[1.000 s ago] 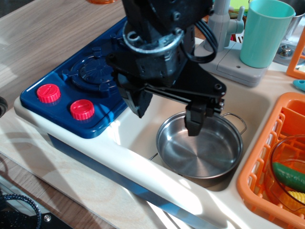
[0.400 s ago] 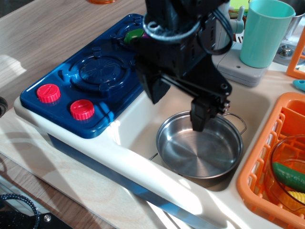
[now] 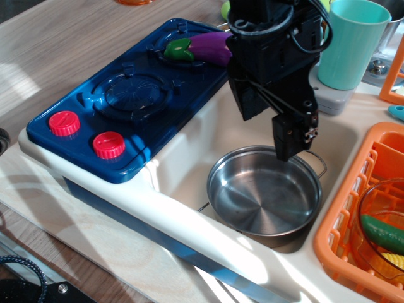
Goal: Put pan on stove from sink
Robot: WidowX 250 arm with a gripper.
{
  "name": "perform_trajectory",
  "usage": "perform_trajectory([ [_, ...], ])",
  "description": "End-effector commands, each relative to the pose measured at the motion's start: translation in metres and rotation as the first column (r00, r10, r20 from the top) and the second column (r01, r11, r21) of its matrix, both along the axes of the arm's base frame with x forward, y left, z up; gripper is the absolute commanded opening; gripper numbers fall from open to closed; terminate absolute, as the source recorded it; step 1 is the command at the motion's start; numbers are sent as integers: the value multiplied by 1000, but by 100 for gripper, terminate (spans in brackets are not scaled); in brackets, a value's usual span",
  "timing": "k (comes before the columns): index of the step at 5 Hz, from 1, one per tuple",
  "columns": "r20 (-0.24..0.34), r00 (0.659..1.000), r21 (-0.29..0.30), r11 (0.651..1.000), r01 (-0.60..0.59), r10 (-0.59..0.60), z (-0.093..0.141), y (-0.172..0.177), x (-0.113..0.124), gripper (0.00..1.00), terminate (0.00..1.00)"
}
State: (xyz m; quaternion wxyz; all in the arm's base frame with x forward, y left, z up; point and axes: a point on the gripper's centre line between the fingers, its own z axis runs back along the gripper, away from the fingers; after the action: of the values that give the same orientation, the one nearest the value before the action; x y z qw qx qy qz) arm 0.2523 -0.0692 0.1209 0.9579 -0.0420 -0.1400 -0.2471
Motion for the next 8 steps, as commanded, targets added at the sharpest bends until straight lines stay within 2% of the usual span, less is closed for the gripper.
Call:
perform_trajectory([
  [1,74,996,-52,998,46,-43,-22,12,13,100,0],
  [3,124,990,-71,994,83,-74,-57,27,21,100,0],
  [4,119,990,-78,993,87,-77,-64,29,24,100,0],
  [5,119,991,-52,996,69,-62,-63,23,22,0,0],
  [7,71,997,-19,999,35,-33,-40,9,16,0,0],
  [8,45,998,38,999,32,-33,-13,13,11,0,0],
])
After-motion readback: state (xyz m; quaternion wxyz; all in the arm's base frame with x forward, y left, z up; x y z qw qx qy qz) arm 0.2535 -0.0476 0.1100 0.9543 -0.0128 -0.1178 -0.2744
